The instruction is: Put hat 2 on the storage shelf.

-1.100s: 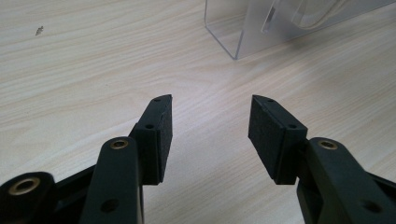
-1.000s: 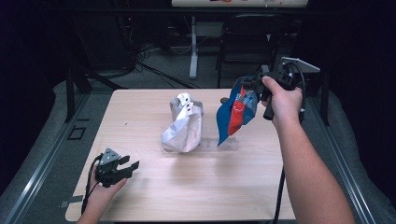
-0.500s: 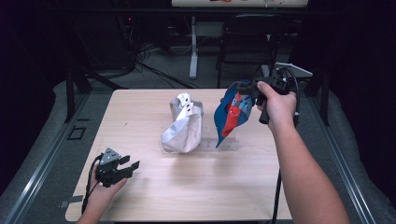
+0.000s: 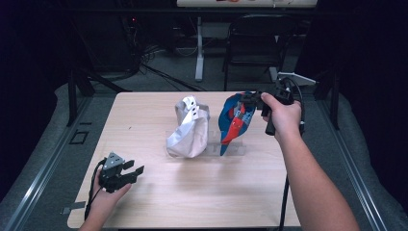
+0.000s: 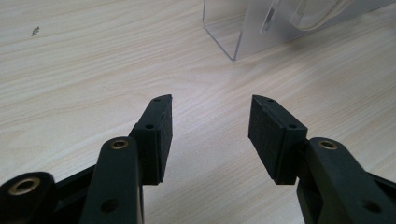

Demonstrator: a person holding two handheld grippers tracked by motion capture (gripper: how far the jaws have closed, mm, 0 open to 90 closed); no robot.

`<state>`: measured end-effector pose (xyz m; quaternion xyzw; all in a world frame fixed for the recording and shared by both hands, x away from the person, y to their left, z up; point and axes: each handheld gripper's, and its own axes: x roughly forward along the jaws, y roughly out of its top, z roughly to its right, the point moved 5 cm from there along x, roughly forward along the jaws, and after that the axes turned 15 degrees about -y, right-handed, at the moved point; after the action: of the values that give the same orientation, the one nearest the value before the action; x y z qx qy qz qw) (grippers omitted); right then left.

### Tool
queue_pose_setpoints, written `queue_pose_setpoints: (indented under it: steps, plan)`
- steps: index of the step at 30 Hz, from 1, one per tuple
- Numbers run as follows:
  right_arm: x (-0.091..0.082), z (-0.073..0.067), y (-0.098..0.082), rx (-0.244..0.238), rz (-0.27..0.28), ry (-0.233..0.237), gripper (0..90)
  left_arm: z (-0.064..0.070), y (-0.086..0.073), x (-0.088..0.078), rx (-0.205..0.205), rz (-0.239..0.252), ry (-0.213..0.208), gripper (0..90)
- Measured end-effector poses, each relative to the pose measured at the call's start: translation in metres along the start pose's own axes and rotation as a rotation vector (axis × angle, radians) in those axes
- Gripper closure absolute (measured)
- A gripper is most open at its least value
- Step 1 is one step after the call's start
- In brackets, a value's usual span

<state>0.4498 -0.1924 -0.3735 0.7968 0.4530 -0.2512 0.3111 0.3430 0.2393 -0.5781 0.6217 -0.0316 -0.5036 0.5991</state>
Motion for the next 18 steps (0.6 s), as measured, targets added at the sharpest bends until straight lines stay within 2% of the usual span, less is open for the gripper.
queue_pose_setpoints:
  steps: [10,18]
  plan:
    - [0.003,0.007,-0.005,-0.014,-0.013,-0.007,78.2,0.0,0.0,0.0,-0.004,0.003,0.003,50.1]
    - [0.004,0.013,-0.009,-0.047,-0.019,-0.041,77.6,0.0,0.0,0.001,0.002,-0.004,0.002,50.1]
